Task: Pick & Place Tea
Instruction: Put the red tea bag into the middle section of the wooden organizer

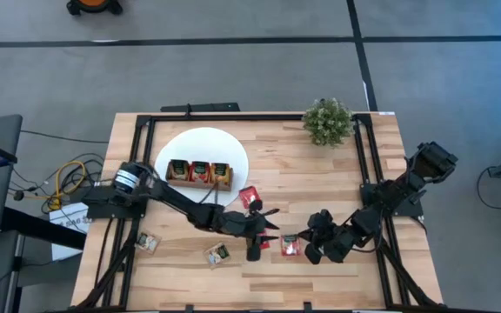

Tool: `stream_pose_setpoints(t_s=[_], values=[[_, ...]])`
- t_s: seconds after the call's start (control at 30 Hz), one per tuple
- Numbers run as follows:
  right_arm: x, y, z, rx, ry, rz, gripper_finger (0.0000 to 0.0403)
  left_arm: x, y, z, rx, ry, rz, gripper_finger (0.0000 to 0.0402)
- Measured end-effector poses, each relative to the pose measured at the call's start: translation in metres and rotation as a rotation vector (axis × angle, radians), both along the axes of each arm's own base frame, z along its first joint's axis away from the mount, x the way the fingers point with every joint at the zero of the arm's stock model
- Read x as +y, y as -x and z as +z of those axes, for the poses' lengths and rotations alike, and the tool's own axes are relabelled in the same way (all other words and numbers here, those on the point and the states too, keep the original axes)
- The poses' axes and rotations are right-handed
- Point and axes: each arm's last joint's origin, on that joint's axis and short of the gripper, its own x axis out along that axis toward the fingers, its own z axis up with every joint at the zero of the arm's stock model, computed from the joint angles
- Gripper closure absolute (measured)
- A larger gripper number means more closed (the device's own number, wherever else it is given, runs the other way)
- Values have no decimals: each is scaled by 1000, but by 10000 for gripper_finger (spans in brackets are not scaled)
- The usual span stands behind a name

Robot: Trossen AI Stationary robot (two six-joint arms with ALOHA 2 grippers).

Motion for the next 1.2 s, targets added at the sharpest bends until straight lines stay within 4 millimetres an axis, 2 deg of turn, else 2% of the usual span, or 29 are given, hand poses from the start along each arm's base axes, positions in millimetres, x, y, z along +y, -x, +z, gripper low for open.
stream_pose_setpoints(t_s=[0.17, 0.27, 0.33, 0.6, 0.73, 0.83, 0.9, 1.0, 1.2], values=[[1, 0, 1, -11, 12, 11, 403, -2, -32, -13, 118, -1, 15, 227], [1, 0, 1, -14, 17, 16, 403, 1, -47, -10, 231, 29, 4, 202], [1, 0, 1, -16, 23, 19, 403, 4, -56, -7, 246, 57, -15, 193], [2, -2, 3, -31, 26, 32, 403, 24, -60, -11, 320, 156, -29, 189], [2, -2, 3, -36, 39, 46, 403, 24, -63, -15, 304, 184, -73, 189], [3, -2, 3, -40, 37, 46, 403, 23, -65, -26, 315, 189, -89, 189], [3, -3, 4, -47, 38, 51, 403, 22, -63, -29, 336, 189, -96, 191], [3, -3, 4, -52, 43, 54, 403, 22, -66, -25, 301, 194, -101, 206], [3, -3, 4, -55, 43, 54, 403, 21, -66, -23, 286, 213, -151, 276]])
